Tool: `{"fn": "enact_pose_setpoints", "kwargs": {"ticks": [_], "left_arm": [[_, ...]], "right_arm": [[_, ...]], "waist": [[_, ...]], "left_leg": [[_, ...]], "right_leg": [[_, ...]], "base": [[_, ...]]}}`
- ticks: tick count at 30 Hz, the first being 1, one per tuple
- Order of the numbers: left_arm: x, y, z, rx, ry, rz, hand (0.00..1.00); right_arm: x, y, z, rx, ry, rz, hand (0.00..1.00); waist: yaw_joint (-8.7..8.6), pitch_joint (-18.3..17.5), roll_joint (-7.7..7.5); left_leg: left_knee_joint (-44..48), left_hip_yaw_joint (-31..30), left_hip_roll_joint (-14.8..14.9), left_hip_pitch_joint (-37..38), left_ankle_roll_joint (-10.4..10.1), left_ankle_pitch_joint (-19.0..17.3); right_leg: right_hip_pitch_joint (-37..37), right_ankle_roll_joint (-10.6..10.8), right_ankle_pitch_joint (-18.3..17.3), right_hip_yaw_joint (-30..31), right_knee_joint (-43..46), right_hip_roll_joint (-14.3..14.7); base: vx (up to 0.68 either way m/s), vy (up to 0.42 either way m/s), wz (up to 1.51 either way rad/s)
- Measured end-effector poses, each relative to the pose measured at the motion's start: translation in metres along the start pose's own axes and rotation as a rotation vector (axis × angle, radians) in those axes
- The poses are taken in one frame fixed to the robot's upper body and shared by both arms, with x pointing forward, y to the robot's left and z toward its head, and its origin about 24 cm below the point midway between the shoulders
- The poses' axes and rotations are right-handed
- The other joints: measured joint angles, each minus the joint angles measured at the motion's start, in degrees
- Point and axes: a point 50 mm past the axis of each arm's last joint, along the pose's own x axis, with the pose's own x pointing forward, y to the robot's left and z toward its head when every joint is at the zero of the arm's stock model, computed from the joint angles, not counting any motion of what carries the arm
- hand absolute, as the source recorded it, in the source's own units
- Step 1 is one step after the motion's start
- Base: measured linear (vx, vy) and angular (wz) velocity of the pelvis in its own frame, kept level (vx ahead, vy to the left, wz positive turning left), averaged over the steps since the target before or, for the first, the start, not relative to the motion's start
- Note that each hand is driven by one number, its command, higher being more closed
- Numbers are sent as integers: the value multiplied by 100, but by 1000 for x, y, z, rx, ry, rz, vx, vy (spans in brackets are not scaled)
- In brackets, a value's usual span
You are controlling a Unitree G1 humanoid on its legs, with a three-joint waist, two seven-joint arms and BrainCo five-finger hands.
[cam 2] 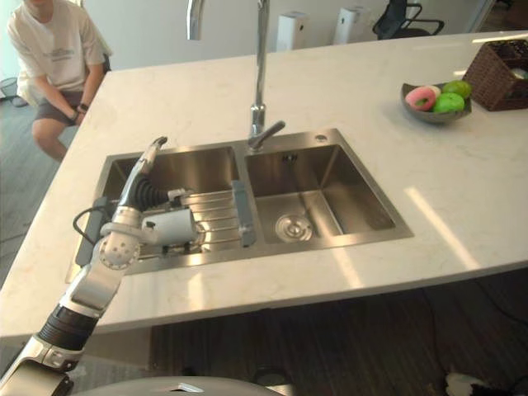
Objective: Walk over to the sink, pick up the cup, carry it to the dishwasher, place the cup inside the dishwasher, then close the dishwasher door
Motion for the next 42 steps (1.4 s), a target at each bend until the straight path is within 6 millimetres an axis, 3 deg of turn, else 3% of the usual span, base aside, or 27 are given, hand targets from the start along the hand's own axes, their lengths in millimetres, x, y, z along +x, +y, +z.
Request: {"fn": "enact_pose_setpoints", "kwargs": {"ticks": [11,22,28,42], "left_arm": [[-9,-11,-23,216,77,-251,0],[-19,-19,-32,412,77,-493,0],[-21,-21,-36,459,92,-543,0],[-32,-21,-76,507,273,-591,0]], "right_arm": [[3,3,9,-161,-3,-54,0],[5,6,13,-161,5,-56,0],[5,5,12,-160,17,-56,0],[5,5,12,-161,21,-53,0]], "waist": [[-43,-3,-30],[-81,-36,-127],[-116,-37,-126],[-163,-44,-130]], "left_leg": [[-36,-113,2,2,-24,-5],[-37,-67,-12,84,-38,-90],[-37,-45,-10,86,-50,-105],[-37,66,-3,120,-56,-143]], "right_leg": [[163,21,77,-139,-260,22],[400,42,218,-137,-615,25],[411,35,224,-130,-650,30],[479,34,325,-44,-800,41]], "base": [[0,-10,4],[20,0,-1],[0,0,0],[3,-2,-3]]}}
